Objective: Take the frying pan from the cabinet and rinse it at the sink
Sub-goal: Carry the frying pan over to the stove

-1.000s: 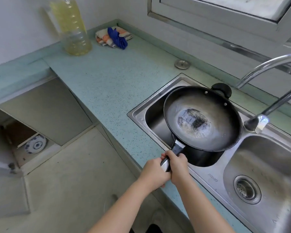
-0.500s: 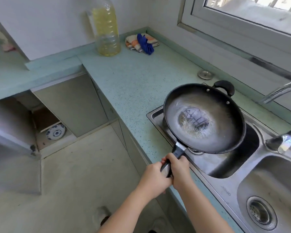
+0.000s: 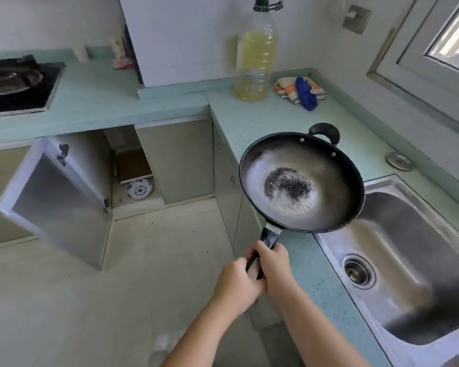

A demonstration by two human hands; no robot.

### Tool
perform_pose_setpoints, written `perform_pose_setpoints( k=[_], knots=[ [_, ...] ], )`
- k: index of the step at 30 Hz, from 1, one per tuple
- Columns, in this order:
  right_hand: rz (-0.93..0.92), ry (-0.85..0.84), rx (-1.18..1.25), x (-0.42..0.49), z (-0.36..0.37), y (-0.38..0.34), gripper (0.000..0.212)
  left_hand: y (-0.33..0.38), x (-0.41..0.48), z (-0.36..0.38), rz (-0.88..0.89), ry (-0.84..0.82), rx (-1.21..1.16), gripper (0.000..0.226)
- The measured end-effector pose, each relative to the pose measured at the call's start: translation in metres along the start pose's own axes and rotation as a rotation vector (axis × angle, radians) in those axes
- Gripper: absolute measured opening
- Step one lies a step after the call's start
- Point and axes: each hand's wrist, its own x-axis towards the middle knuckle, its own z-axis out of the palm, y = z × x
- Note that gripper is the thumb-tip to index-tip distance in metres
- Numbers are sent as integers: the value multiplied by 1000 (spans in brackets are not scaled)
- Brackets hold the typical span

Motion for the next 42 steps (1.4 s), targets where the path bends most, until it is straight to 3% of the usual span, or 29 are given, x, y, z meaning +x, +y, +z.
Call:
perform_pose_setpoints(
  k=[17, 22, 26, 30, 35, 42],
  knots=[
    [-25, -378, -300, -45, 262, 8, 10, -83, -7, -219, -140, 329, -268, 48],
    [-25, -464, -364, -67, 342, 20, 14, -112, -15, -288, -170, 408, -350, 29],
    [-46, -549, -423, -92, 397, 29, 7, -135, -31, -335, -173, 492, -376, 32],
    [-63, -624, -500, -113, 445, 38, 22, -155, -44, -374, -177, 572, -410, 22],
    [-92, -748, -576, -137, 506, 50, 11, -182, -56, -424, -227, 678, -476, 6],
    [-163, -920, -656, -153, 627, 55, 9, -214, -40, -522, -255, 850, -604, 10]
  ],
)
